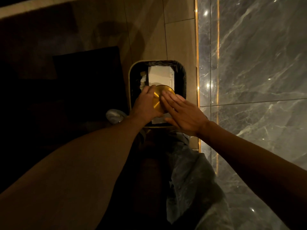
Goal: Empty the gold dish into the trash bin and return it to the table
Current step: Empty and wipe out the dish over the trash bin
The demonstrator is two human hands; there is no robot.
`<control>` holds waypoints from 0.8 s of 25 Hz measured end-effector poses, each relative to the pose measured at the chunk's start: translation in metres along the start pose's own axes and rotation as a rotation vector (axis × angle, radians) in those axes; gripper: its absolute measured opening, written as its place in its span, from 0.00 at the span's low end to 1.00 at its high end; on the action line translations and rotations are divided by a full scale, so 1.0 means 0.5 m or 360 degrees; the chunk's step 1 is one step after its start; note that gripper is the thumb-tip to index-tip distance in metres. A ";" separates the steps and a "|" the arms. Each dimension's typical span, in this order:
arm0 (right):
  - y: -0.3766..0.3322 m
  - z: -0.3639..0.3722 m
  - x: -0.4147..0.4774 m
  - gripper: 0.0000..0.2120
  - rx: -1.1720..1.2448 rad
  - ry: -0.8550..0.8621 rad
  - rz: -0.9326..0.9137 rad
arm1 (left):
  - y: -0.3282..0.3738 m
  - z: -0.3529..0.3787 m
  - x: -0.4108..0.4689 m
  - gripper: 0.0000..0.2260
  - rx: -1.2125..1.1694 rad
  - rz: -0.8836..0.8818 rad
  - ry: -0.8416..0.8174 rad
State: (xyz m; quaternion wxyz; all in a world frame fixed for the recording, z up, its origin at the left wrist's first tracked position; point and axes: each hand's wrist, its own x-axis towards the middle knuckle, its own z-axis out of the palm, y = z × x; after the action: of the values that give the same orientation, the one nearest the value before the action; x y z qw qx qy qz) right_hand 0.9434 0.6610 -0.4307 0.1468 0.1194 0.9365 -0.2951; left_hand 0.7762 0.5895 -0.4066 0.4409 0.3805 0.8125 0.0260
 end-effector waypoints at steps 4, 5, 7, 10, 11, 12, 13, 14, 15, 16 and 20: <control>0.002 -0.004 0.004 0.34 -0.0014 -0.0002 0.0015 | 0.002 -0.003 -0.002 0.49 0.0019 0.0029 -0.0013; 0.005 -0.004 0.005 0.33 -0.0023 0.0002 0.0011 | 0.002 -0.005 -0.002 0.49 0.0007 0.0030 -0.0011; 0.007 -0.004 0.006 0.33 -0.0043 0.0005 0.0002 | 0.003 -0.006 -0.002 0.50 0.0016 0.0037 -0.0014; 0.006 -0.005 0.007 0.32 -0.0036 0.0012 -0.0001 | 0.003 -0.007 -0.002 0.50 0.0014 0.0029 -0.0022; 0.006 -0.004 0.006 0.32 -0.0020 0.0016 0.0008 | 0.005 -0.007 -0.002 0.50 -0.0002 0.0034 -0.0014; 0.005 -0.002 0.006 0.33 -0.0017 0.0006 0.0009 | 0.006 -0.008 -0.002 0.50 0.0010 0.0037 -0.0020; 0.003 -0.003 0.005 0.33 -0.0004 0.0004 0.0007 | 0.007 -0.008 -0.002 0.50 0.0025 0.0035 -0.0031; 0.004 -0.003 0.004 0.33 0.0001 0.0005 0.0007 | 0.006 -0.006 -0.002 0.50 0.0015 0.0027 -0.0037; 0.006 -0.002 0.004 0.32 -0.0006 0.0014 0.0016 | 0.006 -0.006 -0.001 0.50 -0.0008 0.0027 -0.0033; 0.007 -0.001 0.003 0.32 -0.0012 0.0017 0.0017 | 0.008 -0.005 -0.002 0.50 -0.0014 0.0033 -0.0033; 0.001 -0.002 0.004 0.32 -0.0009 0.0003 0.0021 | 0.006 0.000 -0.004 0.49 0.0013 0.0023 -0.0042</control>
State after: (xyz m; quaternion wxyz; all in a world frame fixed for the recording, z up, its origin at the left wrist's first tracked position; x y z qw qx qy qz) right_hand 0.9414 0.6624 -0.4311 0.1482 0.1256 0.9366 -0.2915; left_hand 0.7785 0.5903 -0.4042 0.4498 0.3885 0.8039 0.0210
